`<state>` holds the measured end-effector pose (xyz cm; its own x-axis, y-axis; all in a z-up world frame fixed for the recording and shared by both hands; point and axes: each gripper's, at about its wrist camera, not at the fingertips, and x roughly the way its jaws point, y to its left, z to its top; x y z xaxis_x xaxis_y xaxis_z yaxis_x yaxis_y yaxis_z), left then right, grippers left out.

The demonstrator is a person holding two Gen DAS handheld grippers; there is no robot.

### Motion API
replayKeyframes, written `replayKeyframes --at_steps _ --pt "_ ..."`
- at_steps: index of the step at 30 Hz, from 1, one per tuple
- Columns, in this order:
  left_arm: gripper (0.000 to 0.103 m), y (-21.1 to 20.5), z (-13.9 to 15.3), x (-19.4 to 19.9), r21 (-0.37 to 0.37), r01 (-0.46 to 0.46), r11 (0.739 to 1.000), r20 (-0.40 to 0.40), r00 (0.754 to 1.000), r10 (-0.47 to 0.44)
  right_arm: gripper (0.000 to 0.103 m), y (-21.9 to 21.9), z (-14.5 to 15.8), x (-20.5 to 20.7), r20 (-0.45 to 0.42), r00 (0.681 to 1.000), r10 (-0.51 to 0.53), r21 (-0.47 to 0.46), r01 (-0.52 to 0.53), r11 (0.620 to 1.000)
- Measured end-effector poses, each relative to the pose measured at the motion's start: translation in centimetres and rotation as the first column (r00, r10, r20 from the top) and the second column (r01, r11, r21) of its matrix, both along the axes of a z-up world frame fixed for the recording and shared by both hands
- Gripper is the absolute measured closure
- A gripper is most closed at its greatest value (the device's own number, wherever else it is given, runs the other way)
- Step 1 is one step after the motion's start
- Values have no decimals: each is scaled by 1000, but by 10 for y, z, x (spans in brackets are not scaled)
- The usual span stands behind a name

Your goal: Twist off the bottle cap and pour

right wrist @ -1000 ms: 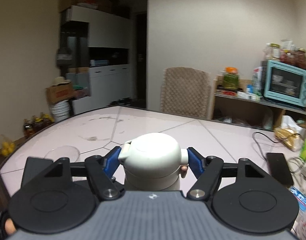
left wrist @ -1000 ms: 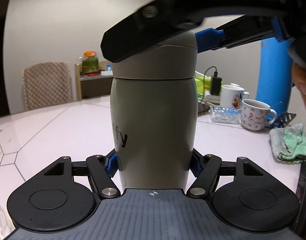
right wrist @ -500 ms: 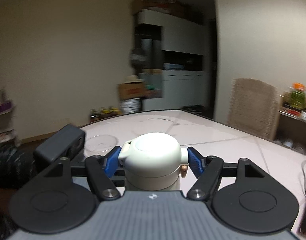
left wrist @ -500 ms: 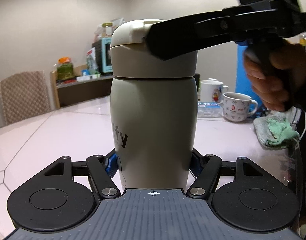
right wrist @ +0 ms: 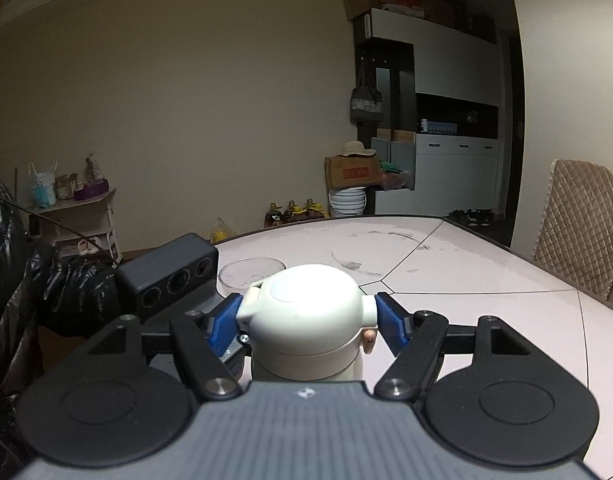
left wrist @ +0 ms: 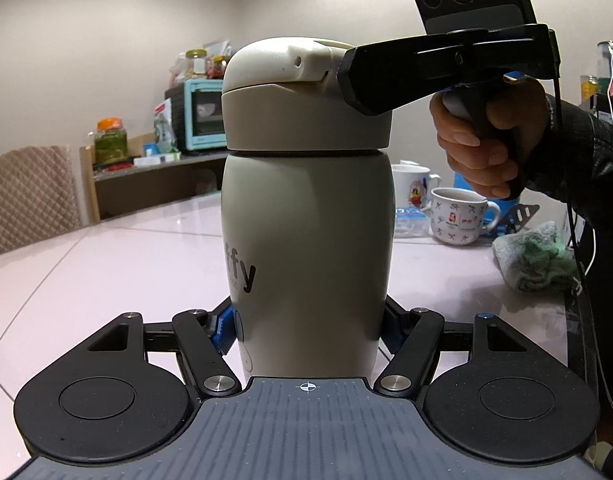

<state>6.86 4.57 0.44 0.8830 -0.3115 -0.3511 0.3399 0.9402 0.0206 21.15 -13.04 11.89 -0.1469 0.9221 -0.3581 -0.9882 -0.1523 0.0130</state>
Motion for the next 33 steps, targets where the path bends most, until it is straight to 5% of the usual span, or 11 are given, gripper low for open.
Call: replayKeyframes --at_steps 7,13,17,25,33 --pt "31 1 0 0 -9 -2 1000 -6 1000 2 17 -11 3 -19 -11 997 -81 57 81 995" --pt "31 -1 1 -1 -6 -20 1000 -6 1000 20 5 -6 8 -40 -14 951 -310 71 310 948" --pt "31 -2 1 -1 -7 -32 999 -7 999 32 5 0 12 -71 4 852 -524 62 523 850" --pt "31 -3 2 -2 -14 -65 998 -12 998 65 5 16 13 -96 -58 651 -757 -4 758 653" --pt "31 -5 3 -1 -14 -83 996 -22 996 83 8 31 8 -95 -27 596 -802 -49 801 597"
